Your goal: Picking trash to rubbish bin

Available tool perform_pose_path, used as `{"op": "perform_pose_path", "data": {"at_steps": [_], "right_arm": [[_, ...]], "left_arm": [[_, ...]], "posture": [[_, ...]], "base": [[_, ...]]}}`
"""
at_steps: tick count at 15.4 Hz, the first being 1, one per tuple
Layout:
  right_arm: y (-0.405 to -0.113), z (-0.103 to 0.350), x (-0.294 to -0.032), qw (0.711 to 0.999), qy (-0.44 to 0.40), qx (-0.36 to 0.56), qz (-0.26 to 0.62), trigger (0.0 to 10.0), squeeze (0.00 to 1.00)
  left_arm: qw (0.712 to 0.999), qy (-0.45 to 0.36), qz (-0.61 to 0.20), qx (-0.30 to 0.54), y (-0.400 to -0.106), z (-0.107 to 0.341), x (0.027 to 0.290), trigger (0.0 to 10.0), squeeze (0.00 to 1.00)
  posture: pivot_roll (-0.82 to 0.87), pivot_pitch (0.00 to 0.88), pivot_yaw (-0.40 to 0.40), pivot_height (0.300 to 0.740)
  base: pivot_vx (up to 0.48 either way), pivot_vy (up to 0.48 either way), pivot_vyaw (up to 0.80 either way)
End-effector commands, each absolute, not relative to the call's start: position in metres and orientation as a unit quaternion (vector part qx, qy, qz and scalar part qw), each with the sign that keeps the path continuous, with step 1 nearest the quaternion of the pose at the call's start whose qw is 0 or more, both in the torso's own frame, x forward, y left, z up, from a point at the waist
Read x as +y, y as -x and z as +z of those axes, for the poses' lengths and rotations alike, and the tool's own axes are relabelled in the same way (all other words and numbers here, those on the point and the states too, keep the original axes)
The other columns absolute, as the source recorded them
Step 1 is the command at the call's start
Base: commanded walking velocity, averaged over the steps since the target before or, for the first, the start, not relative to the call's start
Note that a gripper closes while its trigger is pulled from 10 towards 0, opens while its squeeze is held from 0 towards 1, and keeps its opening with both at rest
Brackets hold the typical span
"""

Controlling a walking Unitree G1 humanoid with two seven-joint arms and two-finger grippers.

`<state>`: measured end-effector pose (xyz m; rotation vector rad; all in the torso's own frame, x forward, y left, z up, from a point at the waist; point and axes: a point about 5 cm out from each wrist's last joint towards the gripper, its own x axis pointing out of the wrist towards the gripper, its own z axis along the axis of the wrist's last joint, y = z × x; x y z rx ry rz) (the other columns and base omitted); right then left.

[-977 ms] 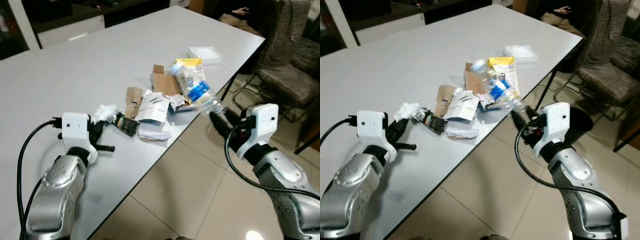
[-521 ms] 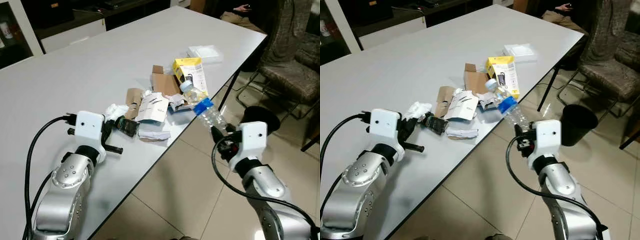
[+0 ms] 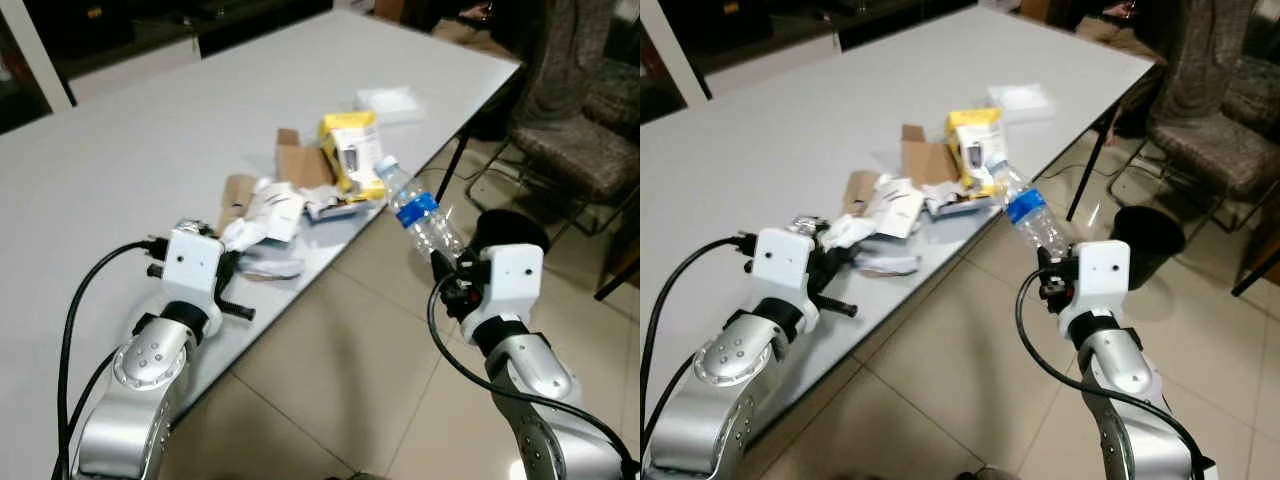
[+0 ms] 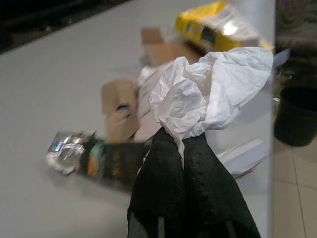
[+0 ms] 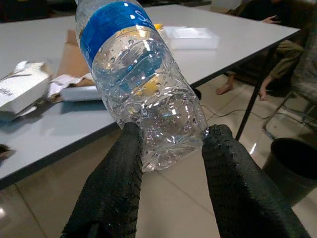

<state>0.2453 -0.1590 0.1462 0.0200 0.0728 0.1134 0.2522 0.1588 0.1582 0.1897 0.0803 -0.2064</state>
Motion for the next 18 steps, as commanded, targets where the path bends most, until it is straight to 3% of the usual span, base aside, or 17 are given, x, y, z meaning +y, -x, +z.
{"op": "perform_pose_path", "data": {"at_steps": [1,8,10,12,18], "right_arm": [[-0.244,0.15,-0.159,0.998,-0.014,0.027,0.053,10.0,0.0],[-0.241,0.138,-0.154,0.997,0.019,0.039,0.059,10.0,0.0],[-0.242,0.136,-0.151,0.997,0.016,0.043,0.066,10.0,0.0],[-0.244,0.129,-0.148,0.995,0.015,0.057,0.075,10.0,0.0],[-0.241,0.102,-0.162,0.993,-0.028,0.112,0.011,10.0,0.0]], "left_arm": [[0.989,-0.101,-0.099,0.048,-0.251,0.156,0.161,10.0,0.0],[0.988,-0.101,-0.107,0.051,-0.253,0.154,0.156,10.0,0.0],[0.988,-0.071,-0.114,0.073,-0.252,0.15,0.154,10.0,0.0],[0.987,-0.096,-0.105,0.068,-0.254,0.15,0.155,10.0,0.0],[0.985,-0.104,-0.128,0.055,-0.25,0.139,0.152,10.0,0.0]], "posture": [[0.0,0.089,-0.031,0.74],[0.0,0.091,-0.036,0.74],[0.0,0.097,-0.048,0.74],[0.01,0.104,-0.057,0.74],[0.01,0.11,-0.059,0.74]], "base": [[0.0,-0.48,0.0],[0.0,-0.48,0.0],[0.0,0.24,0.0],[0.0,0.48,0.0],[0.0,0.0,-0.13]]}}
